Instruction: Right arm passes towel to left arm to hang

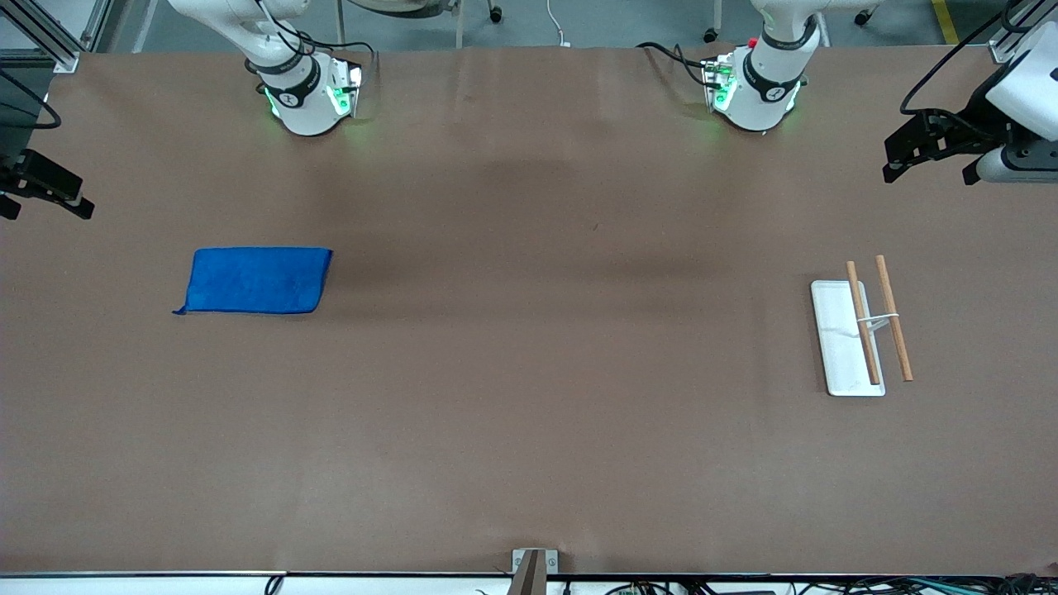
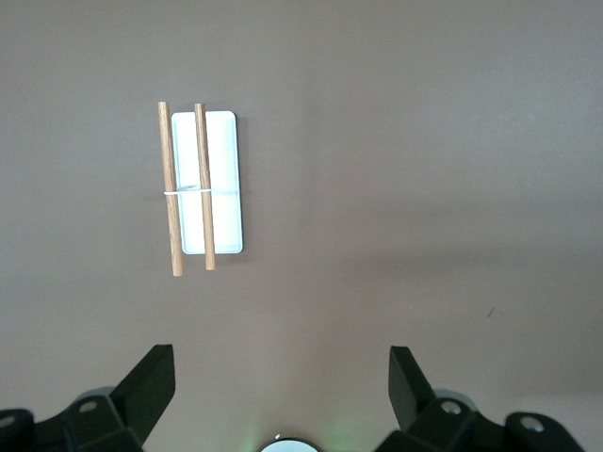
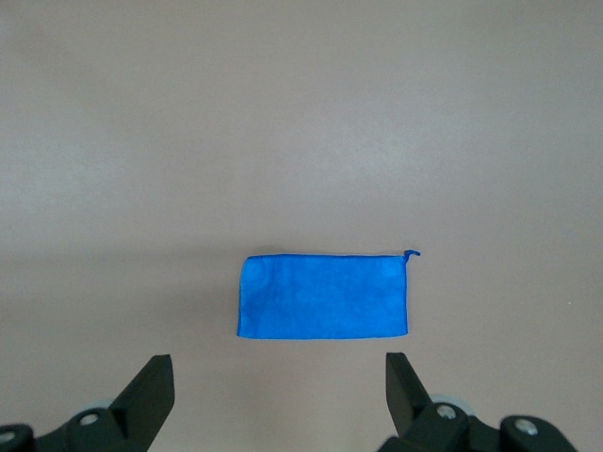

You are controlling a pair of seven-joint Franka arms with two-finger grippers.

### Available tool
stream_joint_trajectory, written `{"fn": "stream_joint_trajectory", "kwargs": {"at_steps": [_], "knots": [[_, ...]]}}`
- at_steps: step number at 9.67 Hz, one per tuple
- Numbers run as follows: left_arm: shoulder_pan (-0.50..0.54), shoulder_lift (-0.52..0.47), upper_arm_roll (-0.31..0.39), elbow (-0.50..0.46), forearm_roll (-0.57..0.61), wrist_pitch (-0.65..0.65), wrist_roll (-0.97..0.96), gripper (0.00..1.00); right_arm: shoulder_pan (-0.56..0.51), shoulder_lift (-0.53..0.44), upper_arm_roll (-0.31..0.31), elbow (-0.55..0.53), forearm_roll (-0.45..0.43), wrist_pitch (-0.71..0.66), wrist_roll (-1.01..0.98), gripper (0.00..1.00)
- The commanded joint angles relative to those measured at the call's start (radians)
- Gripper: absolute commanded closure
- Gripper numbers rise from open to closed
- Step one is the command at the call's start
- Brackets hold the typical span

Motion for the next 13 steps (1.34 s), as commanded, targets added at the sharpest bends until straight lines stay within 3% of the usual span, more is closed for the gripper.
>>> {"fn": "stream_joint_trajectory", "kwargs": {"at_steps": [1,5,7,9,13], "knots": [[0.002,0.02,-0.002,-0.003,0.016,-0.002,0.01,0.0,-0.022,-0.03,0.018,-0.033,-0.004,0.014,-0.011,0.01],[0.002,0.036,-0.002,0.025,0.018,-0.003,0.008,0.0,-0.025,-0.03,0.018,-0.033,-0.004,0.016,-0.011,0.02],[0.003,0.037,-0.002,0.022,0.016,-0.005,0.013,0.0,-0.073,-0.029,0.01,-0.034,0.056,0.019,-0.02,0.02],[0.0,0.036,-0.002,0.02,0.016,-0.006,0.011,0.0,-0.072,-0.032,0.01,-0.043,0.029,0.016,-0.025,0.01],[-0.001,0.037,-0.002,0.015,0.015,-0.006,0.013,0.0,-0.063,-0.033,0.018,-0.325,-0.004,0.259,-0.026,0.03]]}}
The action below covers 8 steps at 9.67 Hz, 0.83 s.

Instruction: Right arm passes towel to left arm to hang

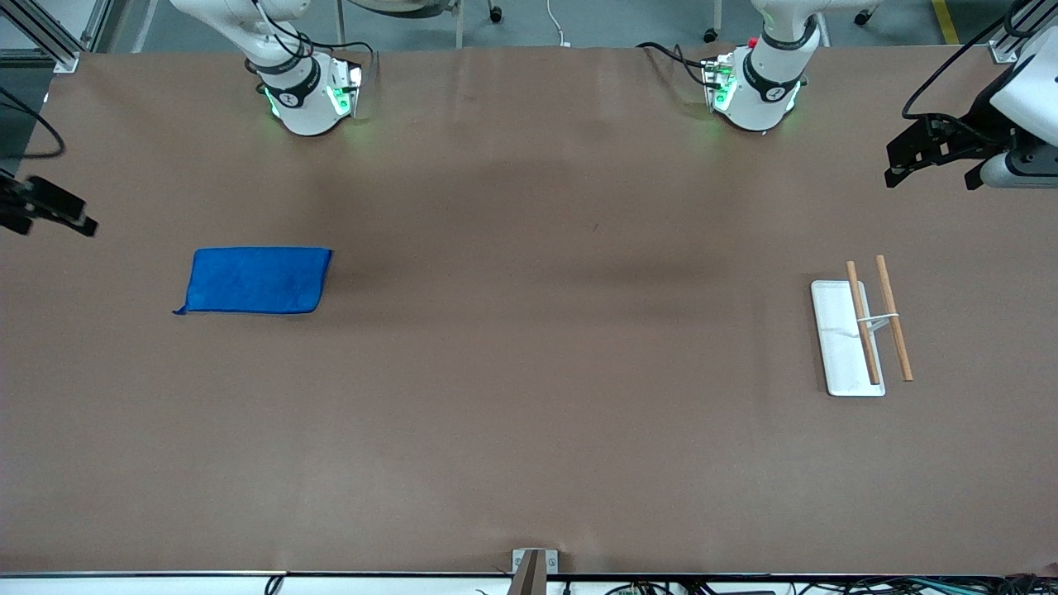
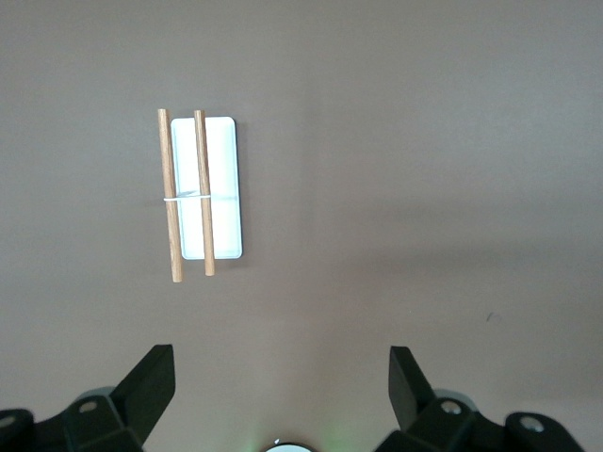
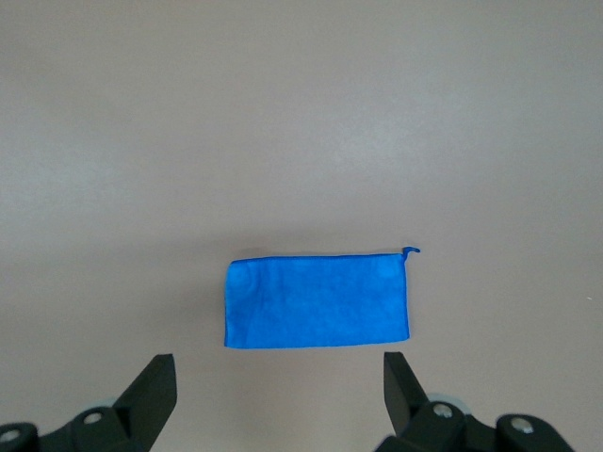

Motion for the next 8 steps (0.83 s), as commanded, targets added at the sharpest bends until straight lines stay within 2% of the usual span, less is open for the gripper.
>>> {"fn": "stream_joint_trajectory", "kwargs": {"at_steps": [1,4,6,8], "knots": [[-0.001,0.018,-0.003,-0.008,0.015,-0.007,0.012,0.0,0.003,-0.037,0.01,-0.224,-0.02,0.195,-0.008,0.03],[-0.004,0.019,-0.007,-0.015,0.004,-0.043,0.01,0.0,0.01,-0.032,0.012,-0.529,-0.02,0.556,-0.021,0.03],[-0.008,0.019,-0.012,-0.015,0.004,-0.044,0.007,0.0,0.02,0.015,0.012,-0.628,-0.02,0.719,-0.021,0.04],[-0.012,0.033,-0.013,-0.012,0.003,-0.041,0.006,0.0,0.017,0.092,0.012,-0.646,-0.02,0.775,-0.052,0.04]]}}
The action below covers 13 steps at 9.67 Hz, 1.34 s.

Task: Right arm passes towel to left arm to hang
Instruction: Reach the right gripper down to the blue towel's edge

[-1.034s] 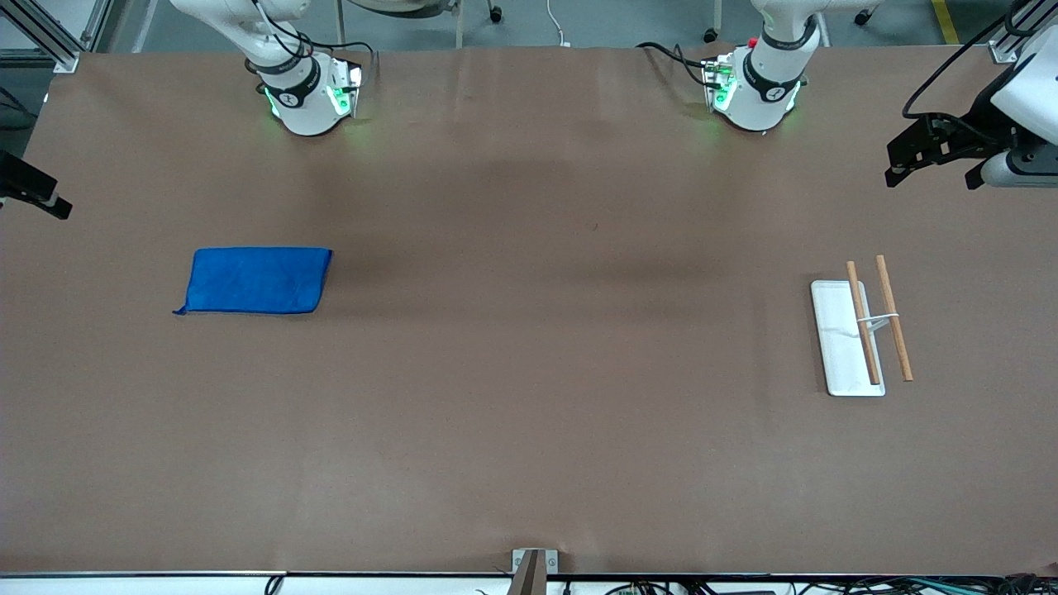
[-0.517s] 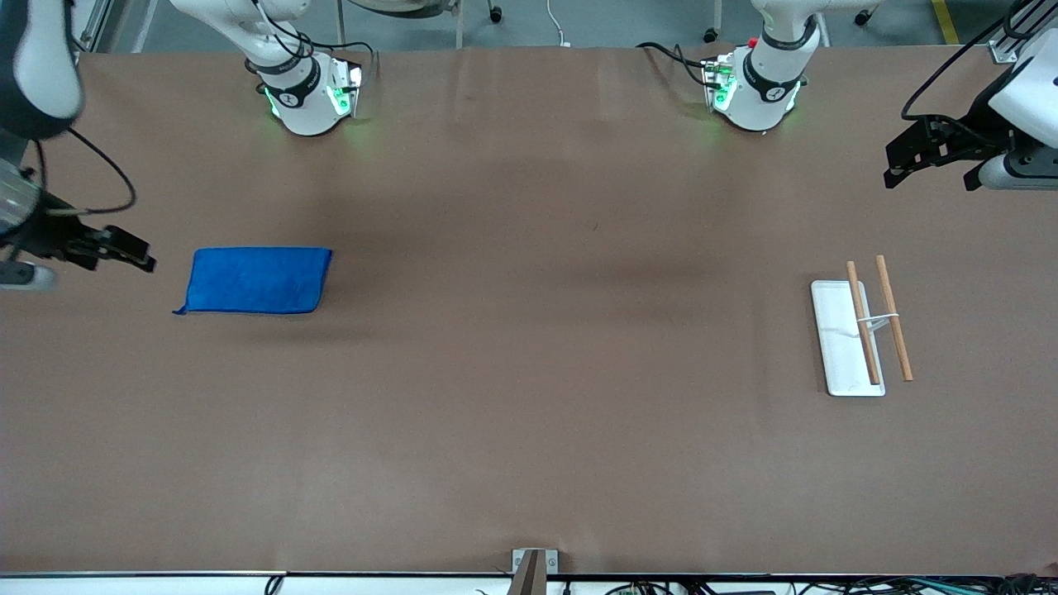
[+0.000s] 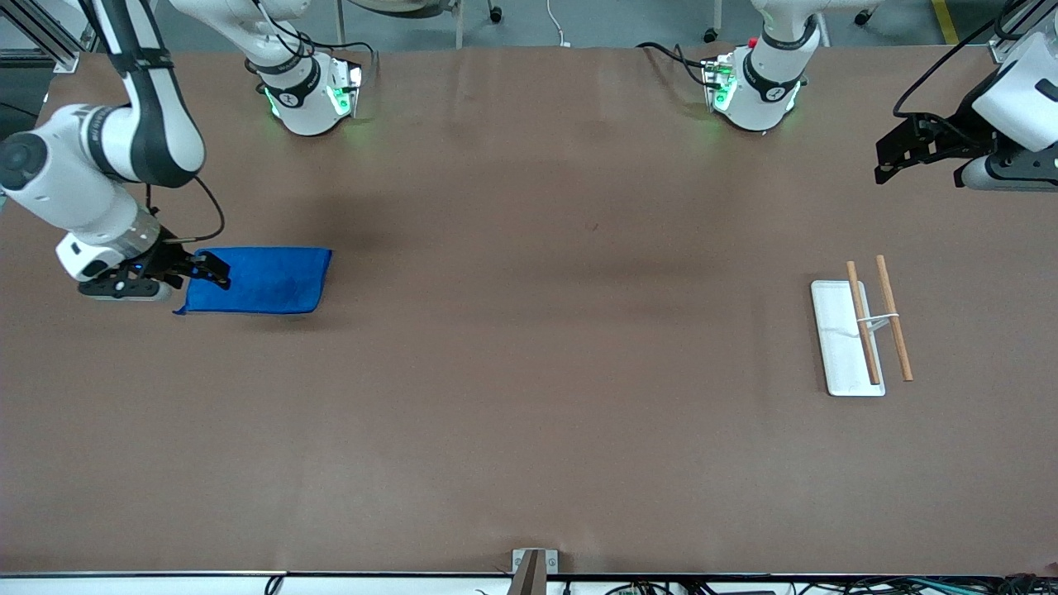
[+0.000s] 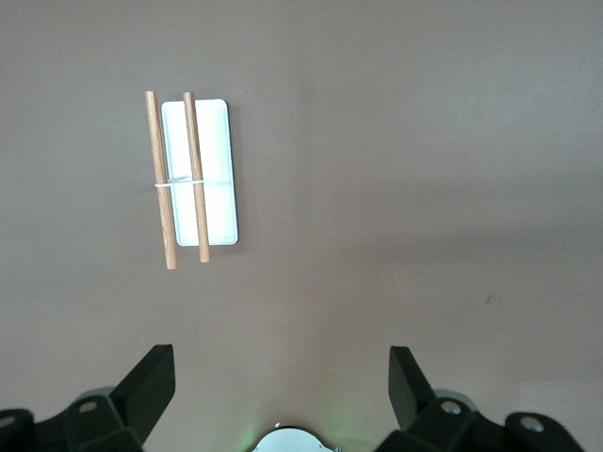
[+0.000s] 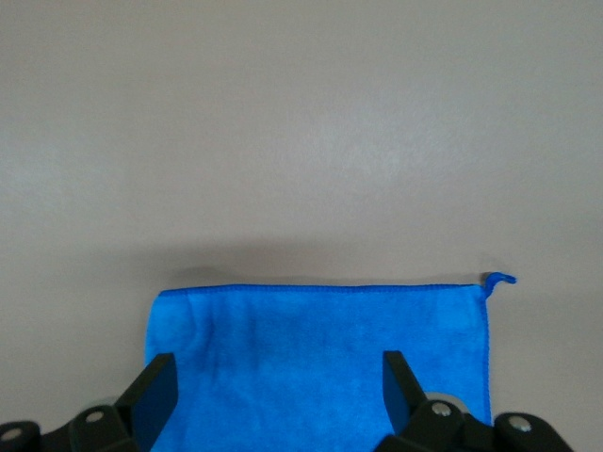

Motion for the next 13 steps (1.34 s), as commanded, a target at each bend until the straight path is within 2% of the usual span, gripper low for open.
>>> {"fn": "stream_joint_trajectory", "kwargs": {"at_steps": [1,2,5,7,11,13], "knots": [[-0.008,0.031,-0.005,-0.01,0.003,-0.002,0.002,0.0,-0.003,0.056,0.002,-0.039,-0.012,0.086,-0.022,0.04],[-0.008,0.035,-0.007,-0.009,0.003,-0.001,-0.003,0.0,0.002,0.083,0.002,-0.07,-0.012,0.146,-0.022,0.04],[-0.007,0.047,-0.01,-0.012,0.003,-0.005,0.0,0.0,0.002,0.158,0.002,-0.108,-0.012,0.215,-0.028,0.04],[-0.002,0.045,-0.01,-0.013,0.003,-0.01,0.01,0.0,0.001,0.2,0.002,-0.145,-0.012,0.277,-0.028,0.08],[0.001,0.048,-0.01,-0.013,0.004,-0.007,0.007,0.0,-0.002,0.231,0.002,-0.147,-0.012,0.278,-0.06,0.22],[-0.001,0.05,-0.008,-0.013,0.012,0.002,0.005,0.0,-0.006,0.238,0.002,-0.147,-0.012,0.278,-0.069,0.24]]}}
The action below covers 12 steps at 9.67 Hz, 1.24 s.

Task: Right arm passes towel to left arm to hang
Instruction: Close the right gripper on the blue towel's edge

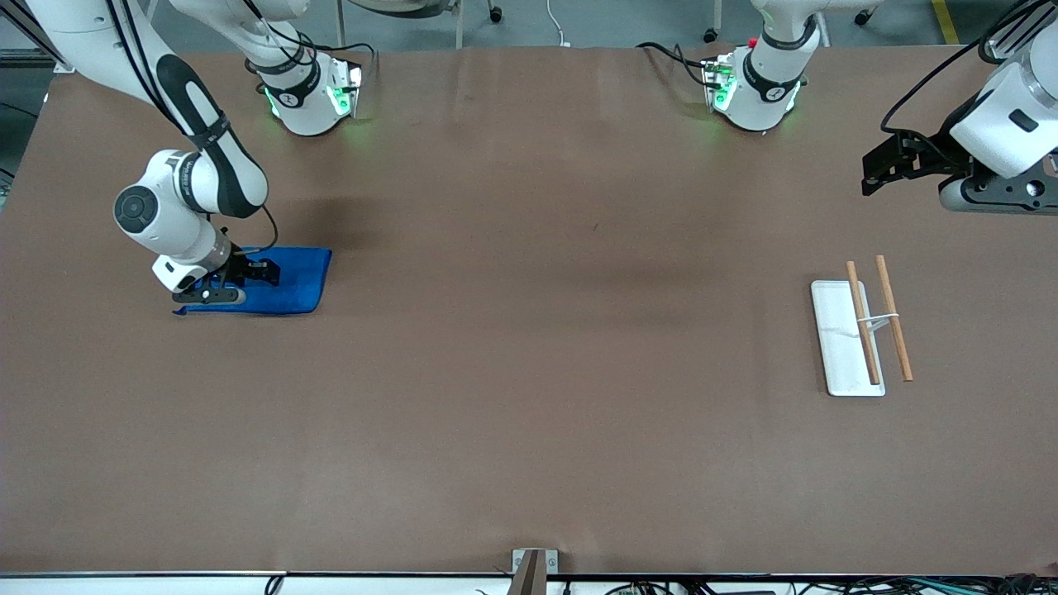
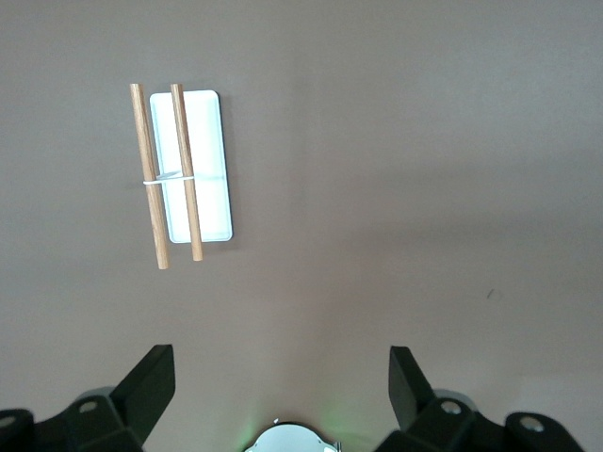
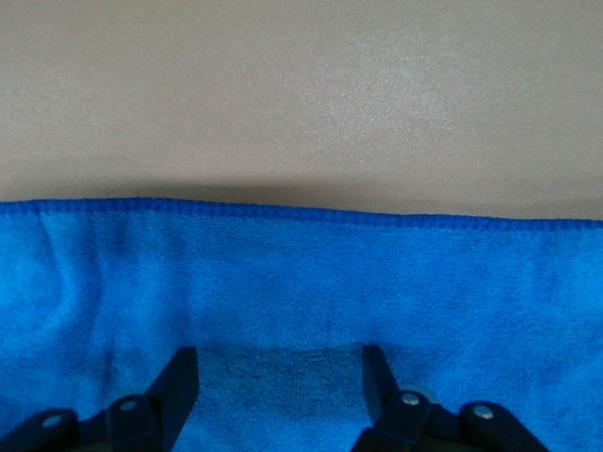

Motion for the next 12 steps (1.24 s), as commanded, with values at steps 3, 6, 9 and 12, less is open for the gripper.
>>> {"fn": "stream_joint_trajectory", "kwargs": {"at_steps": [3,6,9,12], "knots": [[0.005,0.028,-0.005,-0.01,0.012,0.029,-0.008,0.0,-0.014,0.005,0.002,-0.014,-0.01,0.014,-0.015,0.24],[0.005,0.026,-0.007,-0.007,0.014,0.026,-0.002,0.0,-0.018,0.014,0.002,-0.012,-0.01,0.014,-0.021,0.7],[0.005,0.014,-0.007,0.0,0.017,-0.006,0.007,0.0,-0.015,0.014,0.003,-0.012,-0.01,0.01,-0.023,1.0],[0.0,0.028,-0.008,0.0,0.015,0.025,0.004,0.0,-0.014,0.009,0.005,-0.008,-0.008,-0.009,-0.017,1.0]]}}
